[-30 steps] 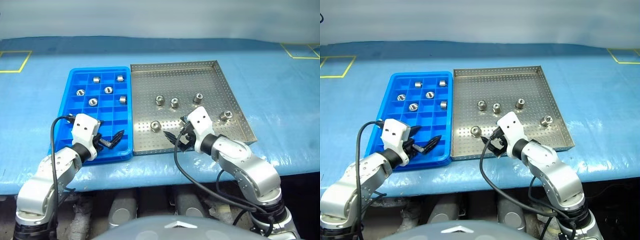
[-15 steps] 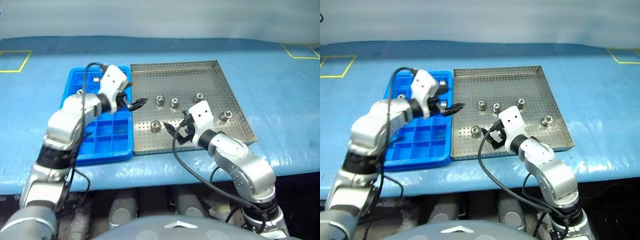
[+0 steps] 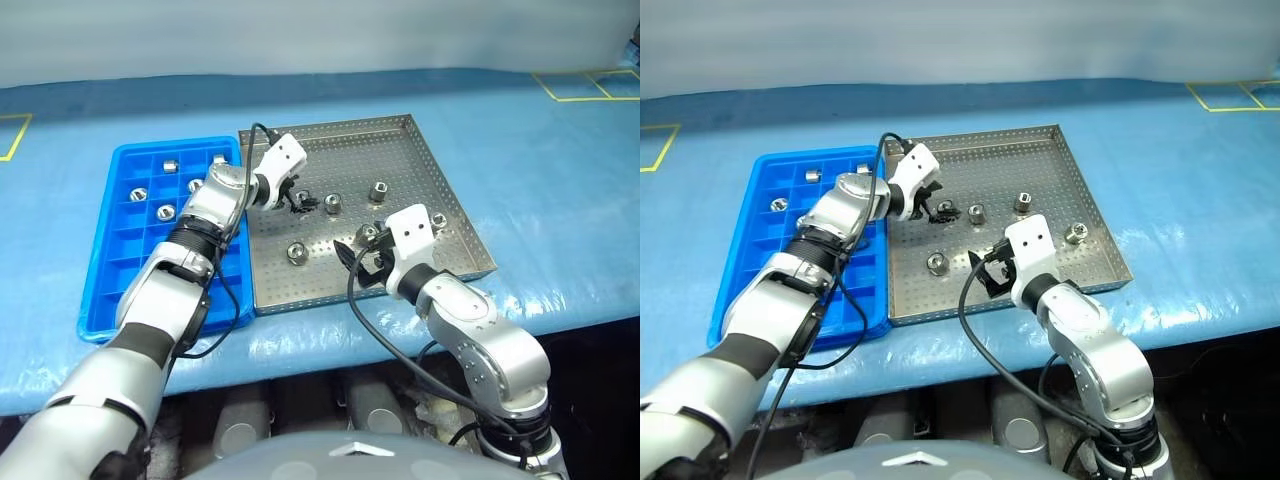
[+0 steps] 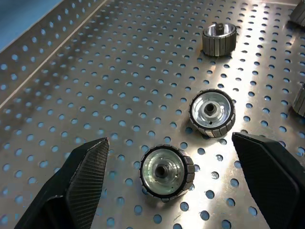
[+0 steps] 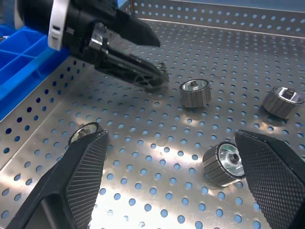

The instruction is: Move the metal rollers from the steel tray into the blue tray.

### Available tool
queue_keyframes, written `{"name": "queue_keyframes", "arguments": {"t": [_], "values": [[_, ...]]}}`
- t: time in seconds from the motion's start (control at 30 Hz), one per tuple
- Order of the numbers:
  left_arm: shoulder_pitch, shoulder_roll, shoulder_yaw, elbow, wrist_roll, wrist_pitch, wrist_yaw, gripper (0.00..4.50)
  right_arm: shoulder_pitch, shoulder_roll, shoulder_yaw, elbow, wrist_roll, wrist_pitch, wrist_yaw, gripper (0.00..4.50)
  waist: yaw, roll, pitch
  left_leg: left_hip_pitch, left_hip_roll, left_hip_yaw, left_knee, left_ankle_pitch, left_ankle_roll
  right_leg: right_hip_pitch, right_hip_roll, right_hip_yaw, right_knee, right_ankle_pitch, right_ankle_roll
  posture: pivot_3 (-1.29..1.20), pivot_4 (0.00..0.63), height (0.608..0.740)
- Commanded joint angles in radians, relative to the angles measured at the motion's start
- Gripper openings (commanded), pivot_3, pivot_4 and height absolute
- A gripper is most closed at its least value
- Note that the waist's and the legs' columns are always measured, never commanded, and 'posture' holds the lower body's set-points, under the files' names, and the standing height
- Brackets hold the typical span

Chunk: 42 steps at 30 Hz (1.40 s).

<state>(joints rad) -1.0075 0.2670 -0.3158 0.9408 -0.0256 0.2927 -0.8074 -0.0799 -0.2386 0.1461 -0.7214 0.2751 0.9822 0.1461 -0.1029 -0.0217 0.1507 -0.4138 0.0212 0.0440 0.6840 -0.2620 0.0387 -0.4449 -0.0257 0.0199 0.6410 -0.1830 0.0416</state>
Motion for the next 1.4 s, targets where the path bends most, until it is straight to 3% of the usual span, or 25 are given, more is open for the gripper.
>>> {"name": "queue_keyframes", "arguments": {"t": [0.03,0.13,0.2,0.43,0.47,0.7,0.9,1.13,1.27,1.4], "values": [[-0.040,-0.012,0.001,0.079,0.055,-0.059,0.011,4.50,0.013,0.008,-0.023,-0.061,-0.005,-0.022,-0.015,4.45,-0.009,0.000,0.000,0.000,0.000,0.000,0.000,0.000,0.000,0.000,0.000,0.000,0.000,0.000,0.000,-0.24,0.150,0.740],[-0.043,-0.026,0.010,0.137,0.087,-0.084,0.037,4.50,0.019,0.010,-0.025,-0.066,-0.006,-0.024,-0.021,4.45,-0.019,0.000,0.000,0.000,0.001,0.000,0.000,0.000,0.000,0.000,0.000,0.000,0.000,0.000,0.001,-0.25,0.150,0.740],[-0.042,-0.035,0.021,0.166,0.098,-0.100,0.064,4.14,0.020,0.011,-0.025,-0.068,-0.006,-0.025,-0.025,4.50,-0.021,0.000,0.000,0.000,0.003,-0.001,0.001,0.000,0.000,0.000,-0.001,0.000,0.000,0.001,0.002,-0.25,0.150,0.740],[-0.038,-0.048,0.068,0.199,0.114,-0.132,0.106,1.91,0.020,0.009,-0.019,-0.067,-0.007,-0.023,-0.023,4.50,-0.039,-0.001,0.000,0.001,0.004,0.001,0.002,0.000,0.000,0.001,-0.001,0.002,0.001,0.002,0.004,-0.24,0.150,0.740],[-0.036,-0.045,0.072,0.195,0.115,-0.134,0.103,1.84,0.018,0.009,-0.019,-0.066,-0.007,-0.023,-0.022,4.50,-0.040,-0.001,0.000,0.001,0.004,0.000,0.002,0.000,0.000,0.001,-0.001,0.002,0.001,0.002,0.004,-0.24,0.150,0.740],[0.006,0.036,0.174,-0.023,0.054,-0.107,0.108,1.84,-0.006,0.008,-0.011,-0.048,0.000,-0.021,-0.009,4.50,-0.047,0.000,0.000,0.000,0.005,0.001,0.001,0.000,0.001,-0.001,0.000,0.002,0.001,0.002,0.003,-0.19,0.150,0.740],[0.298,0.144,0.361,-0.661,0.010,0.095,0.280,1.84,-0.048,0.018,0.050,0.017,-0.010,-0.063,0.018,4.50,-0.043,0.000,0.000,0.001,0.006,0.002,-0.001,0.000,0.000,-0.001,0.000,0.005,0.002,0.004,-0.001,-0.12,0.150,0.740],[0.699,0.139,0.594,-1.246,-0.031,0.305,0.454,1.84,-0.172,0.058,0.175,0.196,-0.018,-0.167,0.117,4.50,0.014,0.000,0.000,0.002,0.006,0.001,0.000,0.000,0.000,-0.001,-0.002,0.003,0.002,0.005,-0.002,0.04,0.150,0.740],[0.824,0.109,0.654,-1.381,-0.040,0.372,0.526,1.84,-0.238,0.082,0.246,0.286,-0.022,-0.224,0.188,4.50,0.076,-0.001,-0.001,0.003,0.006,0.001,0.000,0.001,-0.001,0.001,-0.002,0.001,0.002,0.005,-0.002,0.10,0.150,0.740],[0.883,0.105,0.657,-1.378,-0.026,0.369,0.559,1.84,-0.277,0.102,0.306,0.329,-0.038,-0.260,0.230,4.50,0.126,-0.002,-0.001,0.002,0.005,-0.001,0.002,0.001,-0.001,0.003,-0.002,-0.001,0.002,0.003,-0.005,0.13,0.150,0.740]]}}
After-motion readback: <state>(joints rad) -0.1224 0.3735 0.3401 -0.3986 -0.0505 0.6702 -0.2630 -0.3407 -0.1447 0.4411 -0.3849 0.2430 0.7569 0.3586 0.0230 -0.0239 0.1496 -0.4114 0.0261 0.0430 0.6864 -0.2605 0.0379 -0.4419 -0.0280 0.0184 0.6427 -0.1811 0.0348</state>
